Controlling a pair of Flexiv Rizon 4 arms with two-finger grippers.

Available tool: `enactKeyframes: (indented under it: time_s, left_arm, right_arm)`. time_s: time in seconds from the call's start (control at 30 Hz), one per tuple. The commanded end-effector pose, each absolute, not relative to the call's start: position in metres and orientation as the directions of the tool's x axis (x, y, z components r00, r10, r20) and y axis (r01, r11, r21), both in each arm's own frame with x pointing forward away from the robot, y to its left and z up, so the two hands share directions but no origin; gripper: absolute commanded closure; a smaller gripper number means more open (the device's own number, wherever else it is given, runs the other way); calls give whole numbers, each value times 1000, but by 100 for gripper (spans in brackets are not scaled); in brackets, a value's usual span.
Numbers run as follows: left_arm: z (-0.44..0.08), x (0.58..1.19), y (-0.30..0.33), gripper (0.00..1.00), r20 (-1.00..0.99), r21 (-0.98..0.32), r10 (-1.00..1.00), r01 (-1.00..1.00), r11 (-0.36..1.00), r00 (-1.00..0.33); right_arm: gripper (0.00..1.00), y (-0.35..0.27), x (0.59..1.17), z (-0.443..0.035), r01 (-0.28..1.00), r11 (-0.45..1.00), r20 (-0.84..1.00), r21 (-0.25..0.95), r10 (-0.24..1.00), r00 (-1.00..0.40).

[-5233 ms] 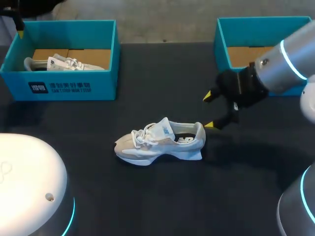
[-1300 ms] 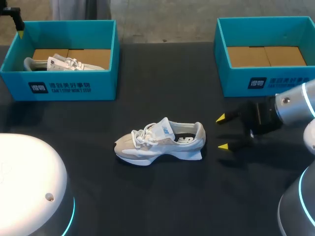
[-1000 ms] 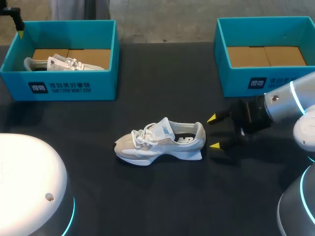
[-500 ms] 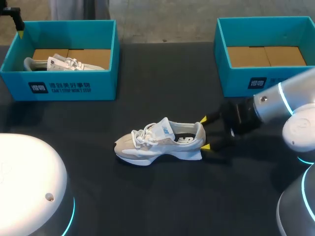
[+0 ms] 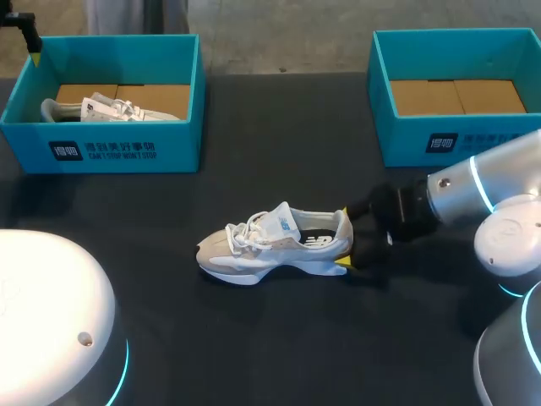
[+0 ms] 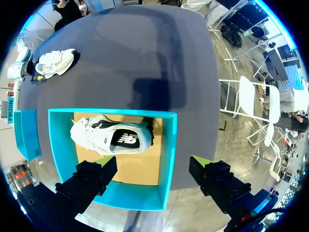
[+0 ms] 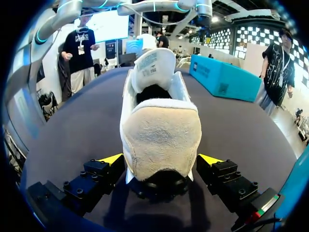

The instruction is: Take the shoe out of the shoebox, open the shoe tongue, remove and reinsert the insole, then place the shoe into the shoebox

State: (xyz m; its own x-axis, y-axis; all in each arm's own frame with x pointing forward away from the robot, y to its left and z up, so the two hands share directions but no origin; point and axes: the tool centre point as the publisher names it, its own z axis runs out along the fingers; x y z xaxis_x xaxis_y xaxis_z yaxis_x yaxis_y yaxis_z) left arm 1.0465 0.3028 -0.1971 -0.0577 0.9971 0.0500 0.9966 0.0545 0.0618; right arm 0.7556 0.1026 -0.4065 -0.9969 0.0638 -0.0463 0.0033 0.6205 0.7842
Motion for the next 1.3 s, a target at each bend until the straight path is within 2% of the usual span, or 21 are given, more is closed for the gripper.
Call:
enactKeyframes:
  time_s: [0.03,0.67,0.7,0.73,0.77,0.83,0.9,1.3]
  left_arm:
    - [-197,1046,303,0,52,64,997,997,53,-57]
    - [-197,1046,303,0,52,64,997,997,53,-57]
    - [-197,1046,303,0,52,64,997,997,53,-57]
    - [-197,1046,303,0,52,64,997,997,53,-57]
    - [-197,1046,303,0,52,64,997,997,53,-57]
    - [-197,1046,303,0,52,64,997,997,53,-57]
    - [-197,1046,303,0,52,64,997,997,53,-57]
    - [-197,1046,303,0,52,64,997,997,53,-57]
  right_arm:
    - [0,111,759,-415,6,615,-46,788,69,-997]
    - [0,122,764,-427,8,591,-43,807,71,-997]
    - [13,122,764,-427,6,591,-44,806,71,-997]
    - [41,122,764,-427,6,592,-45,806,71,-996]
    - [56,122,764,-427,6,593,-45,805,72,-996]
    - [84,122,763,-426,8,596,-48,803,77,-996]
    - [100,121,763,-425,12,600,-50,800,86,-995]
    - [100,98,757,-419,34,624,-65,781,136,-989]
